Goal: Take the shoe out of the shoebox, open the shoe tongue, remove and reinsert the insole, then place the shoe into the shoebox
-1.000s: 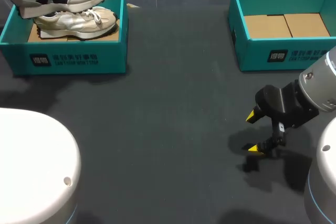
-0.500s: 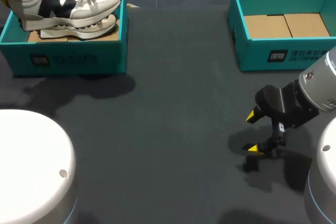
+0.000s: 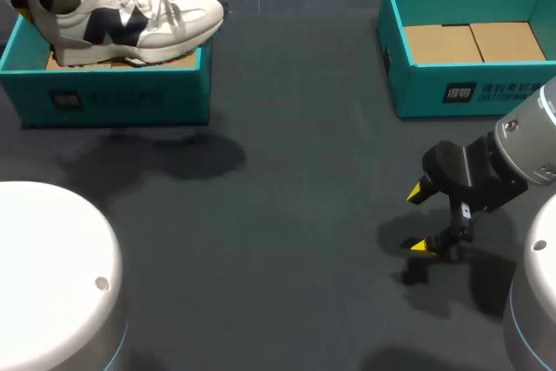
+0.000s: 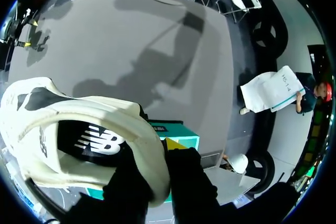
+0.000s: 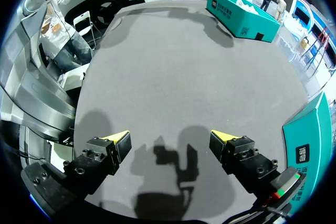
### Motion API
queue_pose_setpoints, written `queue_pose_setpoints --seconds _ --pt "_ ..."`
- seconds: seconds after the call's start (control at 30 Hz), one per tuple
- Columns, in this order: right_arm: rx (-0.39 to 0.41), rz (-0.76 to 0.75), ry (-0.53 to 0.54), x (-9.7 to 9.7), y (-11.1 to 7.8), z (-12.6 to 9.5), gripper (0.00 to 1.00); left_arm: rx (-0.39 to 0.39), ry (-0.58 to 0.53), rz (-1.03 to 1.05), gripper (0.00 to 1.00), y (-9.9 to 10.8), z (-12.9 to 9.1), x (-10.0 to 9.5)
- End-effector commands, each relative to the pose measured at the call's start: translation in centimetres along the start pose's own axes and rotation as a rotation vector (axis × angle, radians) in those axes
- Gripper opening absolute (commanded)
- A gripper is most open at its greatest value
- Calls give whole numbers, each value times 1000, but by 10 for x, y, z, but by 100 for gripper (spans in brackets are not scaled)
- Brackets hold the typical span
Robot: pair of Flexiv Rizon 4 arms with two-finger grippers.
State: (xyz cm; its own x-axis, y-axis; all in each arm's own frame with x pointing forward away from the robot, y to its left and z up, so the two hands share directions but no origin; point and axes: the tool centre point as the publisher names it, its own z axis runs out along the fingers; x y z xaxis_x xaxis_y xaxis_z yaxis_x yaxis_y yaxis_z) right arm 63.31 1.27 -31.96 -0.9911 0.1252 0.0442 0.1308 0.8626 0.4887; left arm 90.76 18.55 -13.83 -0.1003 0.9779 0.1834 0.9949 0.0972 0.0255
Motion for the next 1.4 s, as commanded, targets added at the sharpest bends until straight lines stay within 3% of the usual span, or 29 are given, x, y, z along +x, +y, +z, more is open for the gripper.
queue_pose_setpoints --seconds 0.03,0.2,0.3,0.6,1.1,1.23,1.4 --pt "2 1 -3 2 0 0 100 -59 15 2 0 -45 -2 -17" --pt "2 1 -3 2 0 0 100 -62 87 -10 0 -78 7 -46" --pt "2 1 -3 2 0 0 100 -55 62 5 0 -95 15 -59" --pt "2 1 -3 2 0 0 100 26 56 6 0 -123 55 -103" --pt "2 1 -3 2 0 0 100 26 56 6 0 -123 55 -103" --pt "2 1 -3 2 0 0 100 -22 107 16 0 -155 58 -134" --pt "2 1 -3 2 0 0 100 -38 157 11 0 -179 73 -167"
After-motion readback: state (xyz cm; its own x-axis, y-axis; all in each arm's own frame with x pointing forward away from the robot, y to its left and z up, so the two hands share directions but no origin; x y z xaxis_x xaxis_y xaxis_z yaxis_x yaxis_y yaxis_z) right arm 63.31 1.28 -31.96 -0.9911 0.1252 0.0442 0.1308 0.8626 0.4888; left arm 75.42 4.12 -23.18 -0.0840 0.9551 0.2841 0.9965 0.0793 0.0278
